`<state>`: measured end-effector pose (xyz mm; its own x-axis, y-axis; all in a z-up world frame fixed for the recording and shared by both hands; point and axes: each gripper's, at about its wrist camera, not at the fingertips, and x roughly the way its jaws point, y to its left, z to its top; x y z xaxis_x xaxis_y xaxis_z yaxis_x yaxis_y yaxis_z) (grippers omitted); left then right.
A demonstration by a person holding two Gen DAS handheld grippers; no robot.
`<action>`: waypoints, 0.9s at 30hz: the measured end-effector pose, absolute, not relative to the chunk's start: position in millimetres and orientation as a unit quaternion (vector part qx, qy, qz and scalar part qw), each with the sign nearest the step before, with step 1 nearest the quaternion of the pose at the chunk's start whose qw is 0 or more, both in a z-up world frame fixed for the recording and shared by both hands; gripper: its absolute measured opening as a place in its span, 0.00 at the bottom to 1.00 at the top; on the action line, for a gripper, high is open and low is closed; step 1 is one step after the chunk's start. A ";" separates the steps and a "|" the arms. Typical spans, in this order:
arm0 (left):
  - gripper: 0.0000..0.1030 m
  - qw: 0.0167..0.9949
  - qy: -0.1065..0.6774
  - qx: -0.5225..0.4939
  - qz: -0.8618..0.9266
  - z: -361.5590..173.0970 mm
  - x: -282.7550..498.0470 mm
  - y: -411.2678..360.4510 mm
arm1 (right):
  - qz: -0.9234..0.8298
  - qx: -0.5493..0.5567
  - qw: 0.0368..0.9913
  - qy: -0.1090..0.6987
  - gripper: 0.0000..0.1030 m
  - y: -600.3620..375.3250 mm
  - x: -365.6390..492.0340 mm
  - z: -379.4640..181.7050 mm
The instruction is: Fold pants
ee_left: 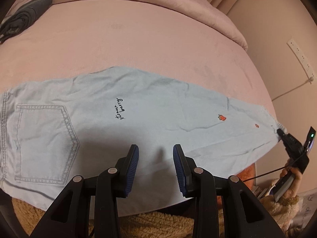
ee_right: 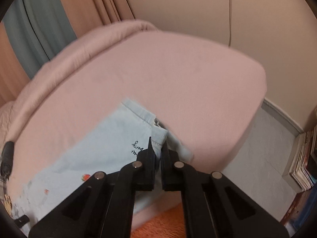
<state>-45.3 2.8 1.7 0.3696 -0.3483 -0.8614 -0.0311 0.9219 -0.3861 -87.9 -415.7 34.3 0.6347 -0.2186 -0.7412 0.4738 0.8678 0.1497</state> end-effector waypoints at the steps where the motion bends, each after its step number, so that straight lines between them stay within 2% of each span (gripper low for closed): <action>1: 0.33 0.808 0.555 -0.172 -0.099 -0.2 -46.4 3.2 | -0.199 0.156 0.892 0.375 0.04 -411.6 -88.1 39.2; 4: 0.33 0.795 0.570 -0.177 -0.106 -11.9 -48.7 5.8 | -0.213 0.133 0.886 0.391 0.04 -409.6 -78.1 28.1; 8: 0.33 0.780 0.590 -0.182 -0.102 -29.6 -52.1 10.7 | -0.227 0.134 0.849 0.458 0.04 -428.1 -66.0 -22.3; 12: 0.33 0.780 0.589 -0.187 -0.098 -28.7 -57.9 16.4 | -0.237 0.104 0.850 0.459 0.04 -420.2 -63.5 -8.4; 15: 0.33 0.792 0.575 -0.187 -0.085 -17.9 -62.9 26.0 | -0.237 0.105 0.858 0.443 0.12 -415.6 -68.4 15.8; 17: 0.33 0.800 0.562 -0.195 -0.075 -10.6 -65.3 37.7 | -0.233 0.098 0.865 0.433 0.27 -408.6 -75.7 25.2; 18: 0.33 0.803 0.557 -0.200 -0.068 -8.4 -66.2 46.6 | -0.227 0.090 0.871 0.427 0.40 -402.2 -77.9 32.6; 19: 0.33 0.804 0.556 -0.201 -0.061 -8.7 -65.4 51.1 | -0.223 0.086 0.873 0.425 0.42 -396.0 -84.0 32.4; 23: 0.33 0.801 0.563 -0.202 -0.023 -19.8 -64.4 66.5 | -0.175 0.068 0.877 0.442 0.40 -366.3 -81.1 25.8; 27: 0.33 0.803 0.561 -0.198 -0.019 -27.0 -67.9 63.8 | -0.143 0.057 0.861 0.485 0.40 -346.1 -69.1 -3.8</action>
